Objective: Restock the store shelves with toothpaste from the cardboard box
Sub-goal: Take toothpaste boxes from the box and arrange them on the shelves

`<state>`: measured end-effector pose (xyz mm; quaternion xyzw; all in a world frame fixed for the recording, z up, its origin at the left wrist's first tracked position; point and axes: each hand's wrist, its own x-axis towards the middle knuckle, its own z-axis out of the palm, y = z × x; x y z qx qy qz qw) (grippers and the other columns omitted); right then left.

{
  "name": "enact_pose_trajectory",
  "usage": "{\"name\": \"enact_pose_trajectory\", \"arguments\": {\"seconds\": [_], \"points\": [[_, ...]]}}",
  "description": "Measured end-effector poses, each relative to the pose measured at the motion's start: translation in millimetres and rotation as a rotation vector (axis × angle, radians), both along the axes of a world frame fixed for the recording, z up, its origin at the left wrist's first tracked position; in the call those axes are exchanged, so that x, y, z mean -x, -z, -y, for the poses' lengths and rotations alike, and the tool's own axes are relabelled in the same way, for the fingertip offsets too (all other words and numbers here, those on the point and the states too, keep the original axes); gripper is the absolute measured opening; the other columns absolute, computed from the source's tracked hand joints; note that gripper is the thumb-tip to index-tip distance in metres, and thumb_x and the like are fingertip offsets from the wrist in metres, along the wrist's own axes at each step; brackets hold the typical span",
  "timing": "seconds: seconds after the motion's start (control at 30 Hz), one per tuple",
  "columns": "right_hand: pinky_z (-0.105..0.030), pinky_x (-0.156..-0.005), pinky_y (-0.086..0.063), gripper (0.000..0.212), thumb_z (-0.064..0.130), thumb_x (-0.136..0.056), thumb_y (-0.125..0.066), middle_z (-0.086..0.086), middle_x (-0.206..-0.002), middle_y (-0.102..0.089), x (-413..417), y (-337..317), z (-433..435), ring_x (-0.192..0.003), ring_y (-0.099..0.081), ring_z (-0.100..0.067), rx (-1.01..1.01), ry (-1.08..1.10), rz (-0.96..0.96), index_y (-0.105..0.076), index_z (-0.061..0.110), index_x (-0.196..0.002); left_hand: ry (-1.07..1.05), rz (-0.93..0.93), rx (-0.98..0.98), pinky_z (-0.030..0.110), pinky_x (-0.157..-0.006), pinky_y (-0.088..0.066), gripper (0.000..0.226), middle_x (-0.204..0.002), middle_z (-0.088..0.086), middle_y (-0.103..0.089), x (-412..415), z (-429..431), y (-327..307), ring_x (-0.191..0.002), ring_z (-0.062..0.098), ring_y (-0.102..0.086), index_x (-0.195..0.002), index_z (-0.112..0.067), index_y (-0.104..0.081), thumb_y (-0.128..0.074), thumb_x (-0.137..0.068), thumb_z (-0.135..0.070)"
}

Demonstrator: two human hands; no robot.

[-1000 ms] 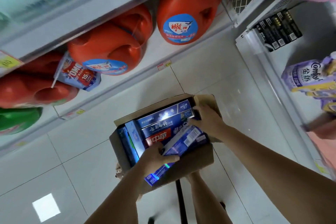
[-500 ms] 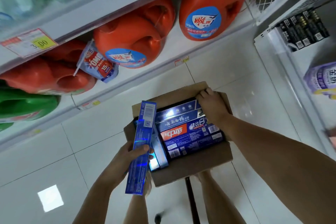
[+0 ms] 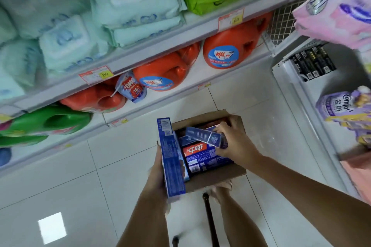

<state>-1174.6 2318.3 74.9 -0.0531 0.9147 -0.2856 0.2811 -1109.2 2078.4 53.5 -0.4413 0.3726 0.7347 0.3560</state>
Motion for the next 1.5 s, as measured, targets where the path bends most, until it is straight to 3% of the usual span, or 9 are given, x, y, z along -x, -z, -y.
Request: {"name": "enact_pose_trajectory", "arguments": {"seconds": [0.2, 0.33, 0.43, 0.57, 0.9, 1.0, 1.2, 1.33, 1.5], "points": [[-0.027, -0.077, -0.057, 0.054, 0.021, -0.076, -0.078, 0.015, -0.108, -0.063, -14, -129, -23, -0.098, -0.065, -0.009, 0.324, 0.148, 0.023, -0.049, 0.022, -0.121, -0.184, -0.029, -0.003, 0.050, -0.085, -0.052, 0.069, -0.114, 0.024, -0.064, 17, -36, -103, -0.104, 0.044, -0.063, -0.117, -0.007, -0.056, -0.064, -0.079, -0.063], [-0.022, -0.094, -0.050, 0.060, 0.021, -0.072, -0.080, 0.021, -0.129, -0.048, -20, -191, -35, -0.125, -0.041, 0.007, 0.299, -0.160, -0.233, -0.049, 0.036, -0.121, -0.171, -0.172, -0.085, 0.041, -0.071, -0.058, 0.070, -0.097, 0.018, -0.070, 47, -63, -174, -0.084, 0.030, -0.070, -0.106, -0.004, -0.068, -0.042, -0.085, -0.065], [-0.024, -0.105, -0.040, 0.042, 0.017, -0.071, -0.078, 0.008, -0.140, -0.044, -18, -225, -36, -0.141, -0.026, -0.011, 0.232, -0.496, -0.563, -0.056, 0.022, -0.106, -0.219, -0.268, -0.176, 0.048, -0.098, -0.046, 0.106, -0.137, 0.020, -0.048, 64, -76, -219, -0.115, 0.033, -0.055, -0.140, -0.007, -0.042, -0.075, -0.060, -0.069], [-0.032, -0.109, -0.036, 0.025, 0.027, -0.084, -0.061, 0.002, -0.151, -0.025, -13, -273, -40, -0.145, -0.018, -0.023, 0.326, -0.423, -0.680, -0.051, 0.028, -0.107, -0.218, -0.435, -0.315, 0.049, -0.096, -0.046, 0.105, -0.143, 0.023, -0.039, 82, -93, -280, -0.114, 0.036, -0.054, -0.143, -0.003, -0.036, -0.058, -0.070, -0.076], [-0.004, -0.095, -0.033, 0.019, 0.032, -0.076, -0.069, 0.013, -0.140, -0.040, -24, -388, -37, -0.135, -0.033, -0.001, 0.712, 0.121, -0.407, -0.059, 0.031, -0.092, -0.146, -0.718, -0.402, 0.048, -0.095, -0.049, 0.076, -0.117, 0.016, -0.065, 105, -110, -381, -0.107, 0.031, -0.063, -0.112, -0.010, -0.069, -0.082, -0.056, -0.060], [-0.009, -0.085, -0.043, 0.035, 0.041, -0.076, -0.070, 0.023, -0.108, -0.056, -23, -411, -41, -0.113, -0.051, 0.002, 0.874, 0.209, -0.192, -0.055, 0.021, -0.101, -0.082, -0.713, -0.259, 0.046, -0.092, -0.051, 0.082, -0.122, 0.016, -0.063, 108, -104, -407, -0.108, 0.030, -0.063, -0.119, -0.012, -0.066, -0.086, -0.052, -0.055], [-0.032, -0.087, -0.052, 0.099, 0.025, -0.048, -0.093, 0.003, -0.121, -0.066, 5, -431, -55, -0.110, -0.064, -0.015, 1.074, 0.354, 0.141, -0.045, 0.031, -0.134, 0.203, -0.847, 0.075, 0.034, -0.068, -0.058, 0.048, -0.099, 0.011, -0.073, 103, -94, -478, -0.078, 0.023, -0.072, -0.117, -0.014, -0.061, -0.064, -0.078, -0.042], [-0.037, -0.084, -0.055, 0.077, 0.041, -0.046, -0.087, -0.007, -0.110, -0.071, 19, -454, -61, -0.099, -0.068, -0.023, 1.047, 0.297, 0.079, -0.066, 0.019, -0.116, 0.203, -0.913, 0.289, 0.035, -0.070, -0.058, 0.048, -0.096, 0.013, -0.074, 106, -86, -512, -0.072, 0.023, -0.071, -0.116, -0.012, -0.060, -0.069, -0.080, -0.043], [-0.027, -0.059, -0.056, 0.116, 0.036, -0.013, -0.095, -0.015, -0.103, -0.072, 38, -499, -61, -0.087, -0.071, -0.027, 1.215, 0.312, 0.121, -0.058, 0.009, -0.119, 0.124, -0.920, 0.338, 0.033, -0.065, -0.054, 0.017, -0.076, 0.011, -0.070, 122, -65, -548, -0.058, 0.020, -0.065, -0.101, -0.007, -0.058, -0.053, -0.093, -0.020]]}}
